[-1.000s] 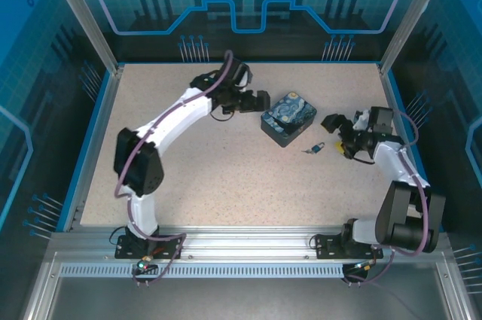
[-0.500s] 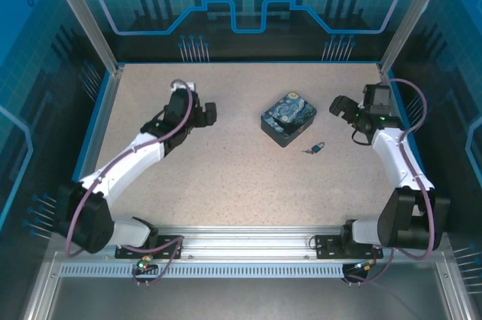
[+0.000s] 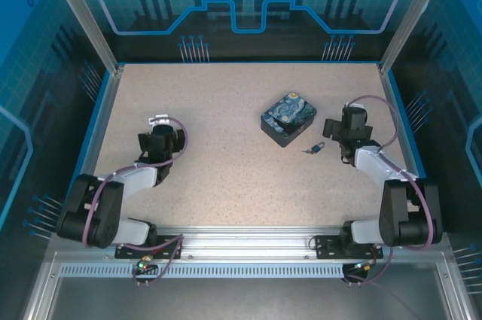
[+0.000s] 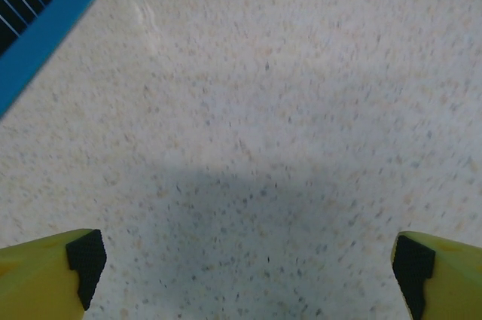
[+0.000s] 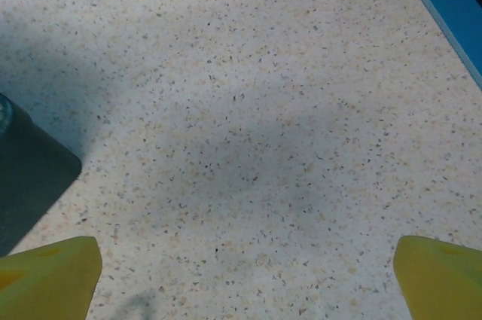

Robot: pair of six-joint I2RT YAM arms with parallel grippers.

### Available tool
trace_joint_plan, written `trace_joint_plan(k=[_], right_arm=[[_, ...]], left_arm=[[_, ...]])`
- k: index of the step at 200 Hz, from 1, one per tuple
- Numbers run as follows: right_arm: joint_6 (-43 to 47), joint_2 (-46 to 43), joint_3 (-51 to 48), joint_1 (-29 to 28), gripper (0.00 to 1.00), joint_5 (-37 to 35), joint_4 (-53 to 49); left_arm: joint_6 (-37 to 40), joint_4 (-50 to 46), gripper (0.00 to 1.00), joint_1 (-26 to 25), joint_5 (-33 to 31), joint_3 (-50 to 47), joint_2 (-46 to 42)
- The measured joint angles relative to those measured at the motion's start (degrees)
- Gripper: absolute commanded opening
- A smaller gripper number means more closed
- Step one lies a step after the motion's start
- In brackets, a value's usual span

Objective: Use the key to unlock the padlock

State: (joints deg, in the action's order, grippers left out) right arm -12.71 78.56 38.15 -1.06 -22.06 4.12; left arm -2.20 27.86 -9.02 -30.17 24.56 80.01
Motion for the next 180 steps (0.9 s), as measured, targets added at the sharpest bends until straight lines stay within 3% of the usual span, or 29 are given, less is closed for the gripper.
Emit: trace_joint_plan(k=[47,71,123,180], right_arm=[[3.6,4.5,-7.2,-0.7,1.00,3.0,17.5],[8.1,6.5,-13.6,-4.4,1.00,5.6,30.4],[10.4,7.7,-14.6,-4.2,1.00,9.0,37.2],[10.9,7.7,-14.6,-4.2,1.00,9.5,38.5]], left_arm=[[1.3,19.1,0.99,3.9,7.0,-3.1,7.8],[1.1,21.0,0.99,5.7,11.7,-3.2,8.9],[0.7,22.2,0.99,7.7,16.6,-3.2,8.9],[0.7,22.2,0.99,7.8,17.7,-3.2,8.9]])
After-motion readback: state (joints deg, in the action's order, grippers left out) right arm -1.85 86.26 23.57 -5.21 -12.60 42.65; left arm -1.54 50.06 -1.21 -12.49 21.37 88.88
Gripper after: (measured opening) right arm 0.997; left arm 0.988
